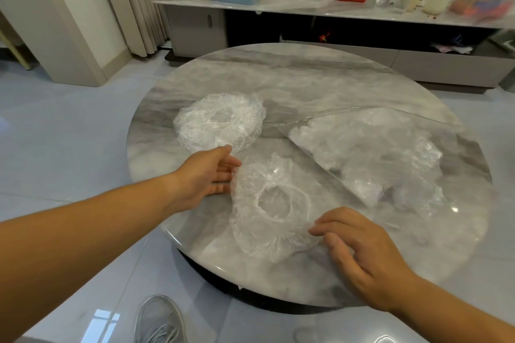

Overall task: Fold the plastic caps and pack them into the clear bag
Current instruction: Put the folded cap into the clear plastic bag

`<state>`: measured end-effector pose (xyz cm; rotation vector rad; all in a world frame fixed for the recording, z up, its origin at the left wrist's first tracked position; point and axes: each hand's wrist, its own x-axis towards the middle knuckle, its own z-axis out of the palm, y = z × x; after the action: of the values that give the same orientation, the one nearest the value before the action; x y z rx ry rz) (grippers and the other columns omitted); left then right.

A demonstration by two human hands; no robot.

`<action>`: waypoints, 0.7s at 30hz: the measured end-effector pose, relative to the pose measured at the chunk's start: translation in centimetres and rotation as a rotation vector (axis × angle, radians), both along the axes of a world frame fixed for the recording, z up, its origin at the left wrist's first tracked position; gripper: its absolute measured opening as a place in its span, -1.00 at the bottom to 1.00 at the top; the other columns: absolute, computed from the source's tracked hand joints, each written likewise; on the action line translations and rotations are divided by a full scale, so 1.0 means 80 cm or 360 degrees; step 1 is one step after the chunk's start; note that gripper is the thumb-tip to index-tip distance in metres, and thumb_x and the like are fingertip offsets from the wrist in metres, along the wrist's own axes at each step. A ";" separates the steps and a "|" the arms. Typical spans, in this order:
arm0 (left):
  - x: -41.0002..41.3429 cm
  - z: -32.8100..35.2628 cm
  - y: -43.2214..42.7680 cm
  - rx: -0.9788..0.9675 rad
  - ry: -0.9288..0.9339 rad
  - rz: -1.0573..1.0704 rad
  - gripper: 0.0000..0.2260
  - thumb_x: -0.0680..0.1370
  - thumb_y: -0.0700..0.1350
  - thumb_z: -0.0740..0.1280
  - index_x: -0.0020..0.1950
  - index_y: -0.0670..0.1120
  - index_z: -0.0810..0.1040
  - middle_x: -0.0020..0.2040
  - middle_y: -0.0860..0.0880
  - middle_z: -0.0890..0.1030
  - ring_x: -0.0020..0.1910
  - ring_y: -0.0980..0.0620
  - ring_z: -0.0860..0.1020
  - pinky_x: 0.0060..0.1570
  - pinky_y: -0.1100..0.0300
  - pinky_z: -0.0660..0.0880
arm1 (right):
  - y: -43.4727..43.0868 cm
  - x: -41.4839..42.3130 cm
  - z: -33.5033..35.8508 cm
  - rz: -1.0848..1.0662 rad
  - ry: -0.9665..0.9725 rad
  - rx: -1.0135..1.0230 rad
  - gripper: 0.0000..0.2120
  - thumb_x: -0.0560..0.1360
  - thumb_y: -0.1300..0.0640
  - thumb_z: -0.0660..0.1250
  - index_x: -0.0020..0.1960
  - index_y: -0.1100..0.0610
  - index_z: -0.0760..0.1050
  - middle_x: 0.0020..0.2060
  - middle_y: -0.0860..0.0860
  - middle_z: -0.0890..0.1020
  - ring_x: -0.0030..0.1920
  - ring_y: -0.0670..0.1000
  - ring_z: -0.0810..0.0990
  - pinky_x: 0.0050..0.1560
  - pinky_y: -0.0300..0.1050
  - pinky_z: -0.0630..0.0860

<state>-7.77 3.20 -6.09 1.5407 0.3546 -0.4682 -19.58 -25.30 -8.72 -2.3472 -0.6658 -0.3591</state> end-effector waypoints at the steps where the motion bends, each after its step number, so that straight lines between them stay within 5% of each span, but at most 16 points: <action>1: 0.000 0.003 0.000 0.0028 0.0012 -0.0069 -0.57 0.66 0.11 0.22 0.14 -0.25 0.63 0.14 -0.21 0.67 -0.02 -0.10 0.64 0.02 0.04 0.59 | -0.002 -0.001 -0.001 -0.0053 0.0014 0.0023 -0.44 0.71 -0.16 -0.02 -0.04 0.04 0.70 -0.10 -0.18 0.65 -0.04 -0.19 0.61 -0.04 -0.26 0.56; 6: 0.001 0.003 -0.009 0.0367 -0.0024 -0.0415 -0.52 0.66 0.17 0.16 0.03 -0.14 0.73 0.08 -0.09 0.70 -0.11 0.00 0.53 -0.20 0.17 0.42 | -0.008 -0.007 -0.014 -0.0064 0.0163 -0.0115 -0.36 0.69 -0.25 -0.08 -0.27 0.04 0.57 -0.30 -0.13 0.58 -0.23 -0.09 0.57 -0.25 -0.04 0.53; 11: 0.009 0.004 -0.008 0.0561 -0.0234 -0.0269 -0.61 0.68 0.14 0.15 0.08 -0.05 0.69 0.05 0.02 0.66 -0.07 0.09 0.54 -0.09 0.20 0.43 | -0.011 -0.008 -0.013 0.0022 0.0174 -0.0164 -0.43 0.70 -0.21 -0.04 -0.22 0.02 0.57 -0.25 -0.16 0.57 -0.17 -0.09 0.56 -0.21 -0.07 0.53; 14: 0.021 0.007 0.018 0.0759 -0.0479 -0.0185 -0.61 0.64 0.19 0.18 -0.08 -0.07 0.62 -0.02 0.05 0.62 -0.07 0.05 0.56 -0.10 0.26 0.42 | -0.009 -0.005 -0.011 0.0039 0.0214 -0.0153 -0.48 0.70 -0.20 0.00 -0.09 -0.02 0.65 -0.13 -0.23 0.61 -0.04 -0.15 0.58 -0.07 -0.18 0.54; 16: 0.027 -0.001 0.036 0.1035 -0.0604 -0.0304 -0.50 0.55 0.34 0.15 0.05 -0.05 0.60 0.15 0.02 0.54 0.16 0.00 0.50 0.12 0.16 0.41 | -0.006 -0.004 -0.009 0.0080 0.0219 -0.0162 -0.53 0.69 -0.19 0.02 0.06 -0.04 0.67 -0.01 -0.27 0.61 0.06 -0.22 0.56 0.04 -0.31 0.50; 18: 0.022 -0.008 0.038 0.1516 -0.0683 -0.0404 -0.50 0.56 0.34 0.16 0.39 0.12 0.49 0.55 -0.03 0.25 0.54 -0.06 0.17 0.49 -0.05 0.13 | -0.005 -0.006 -0.009 0.0131 0.0241 -0.0188 -0.55 0.70 -0.18 0.04 0.18 -0.03 0.65 0.07 -0.27 0.61 0.12 -0.25 0.54 0.13 -0.32 0.46; 19: 0.014 -0.008 0.034 0.1677 -0.0813 -0.0450 -0.53 0.59 0.30 0.18 0.45 0.16 0.42 0.62 -0.03 0.09 0.59 -0.07 0.00 0.53 -0.09 -0.01 | -0.005 -0.007 -0.008 0.0146 0.0257 -0.0208 -0.56 0.70 -0.18 0.03 0.21 -0.04 0.64 0.10 -0.28 0.60 0.14 -0.25 0.53 0.16 -0.31 0.44; 21: -0.004 -0.003 0.019 0.1617 -0.1165 -0.0694 -0.52 0.56 0.33 0.21 0.42 0.18 0.44 0.59 0.00 0.18 0.57 -0.01 0.07 0.56 -0.10 0.03 | -0.004 -0.007 -0.006 0.0138 0.0279 -0.0247 -0.54 0.69 -0.20 0.00 0.25 -0.07 0.61 0.14 -0.30 0.60 0.18 -0.28 0.51 0.22 -0.23 0.38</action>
<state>-8.12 4.71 -6.30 2.6612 -0.4052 0.0162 -20.17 -25.65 -9.17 -2.4514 -0.7302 -0.0637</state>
